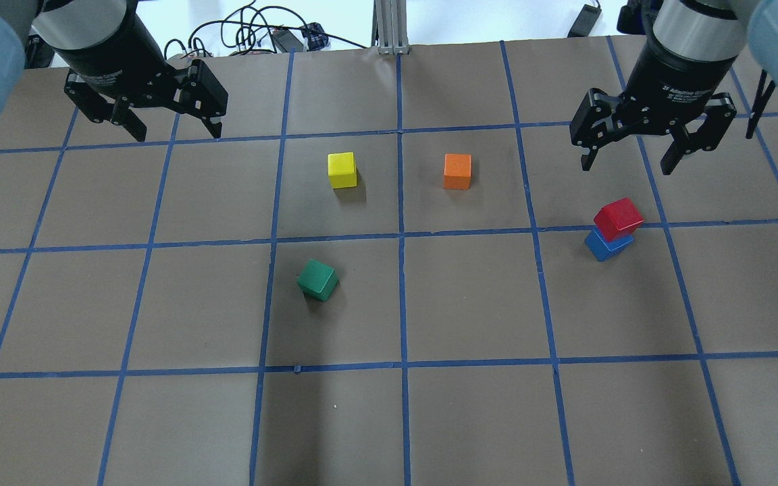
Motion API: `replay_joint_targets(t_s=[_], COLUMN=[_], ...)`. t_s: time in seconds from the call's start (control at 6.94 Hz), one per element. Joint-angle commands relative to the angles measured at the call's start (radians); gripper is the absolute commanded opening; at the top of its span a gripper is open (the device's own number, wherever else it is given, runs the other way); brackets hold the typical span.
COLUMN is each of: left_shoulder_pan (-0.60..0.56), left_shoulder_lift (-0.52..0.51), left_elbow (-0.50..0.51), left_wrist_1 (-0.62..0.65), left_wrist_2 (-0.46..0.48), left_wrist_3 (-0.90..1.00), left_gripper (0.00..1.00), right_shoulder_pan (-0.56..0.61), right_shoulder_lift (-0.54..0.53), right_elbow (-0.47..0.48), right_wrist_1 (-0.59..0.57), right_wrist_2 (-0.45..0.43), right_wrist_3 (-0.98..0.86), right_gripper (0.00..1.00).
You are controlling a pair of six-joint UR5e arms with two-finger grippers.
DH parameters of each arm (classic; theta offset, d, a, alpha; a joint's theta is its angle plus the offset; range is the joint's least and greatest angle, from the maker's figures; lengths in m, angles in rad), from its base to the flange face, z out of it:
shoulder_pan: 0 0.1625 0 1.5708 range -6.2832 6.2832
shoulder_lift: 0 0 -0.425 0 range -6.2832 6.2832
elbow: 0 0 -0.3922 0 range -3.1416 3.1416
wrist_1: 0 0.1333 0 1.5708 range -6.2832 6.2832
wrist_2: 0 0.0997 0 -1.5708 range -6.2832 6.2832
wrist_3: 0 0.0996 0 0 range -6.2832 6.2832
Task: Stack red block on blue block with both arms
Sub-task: 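Open the right gripper and raise it away from the stack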
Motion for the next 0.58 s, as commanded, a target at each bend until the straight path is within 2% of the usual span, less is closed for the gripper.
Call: replay_joint_targets(t_s=[0.0,0.43], left_shoulder_pan=[0.000,0.000], left_shoulder_lift=[0.000,0.000], left_elbow=[0.001,0.001], left_wrist_1=[0.000,0.000], left_wrist_2=[0.000,0.000], left_wrist_3=[0.002,0.002], left_gripper=[1.00,1.00], right_shoulder_pan=[0.002,0.002], right_shoulder_lift=[-0.002,-0.002], right_elbow=[0.001,0.001], right_wrist_1=[0.001,0.001], right_wrist_2=[0.011,0.003], right_wrist_3=[0.000,0.000], right_gripper=[1.00,1.00])
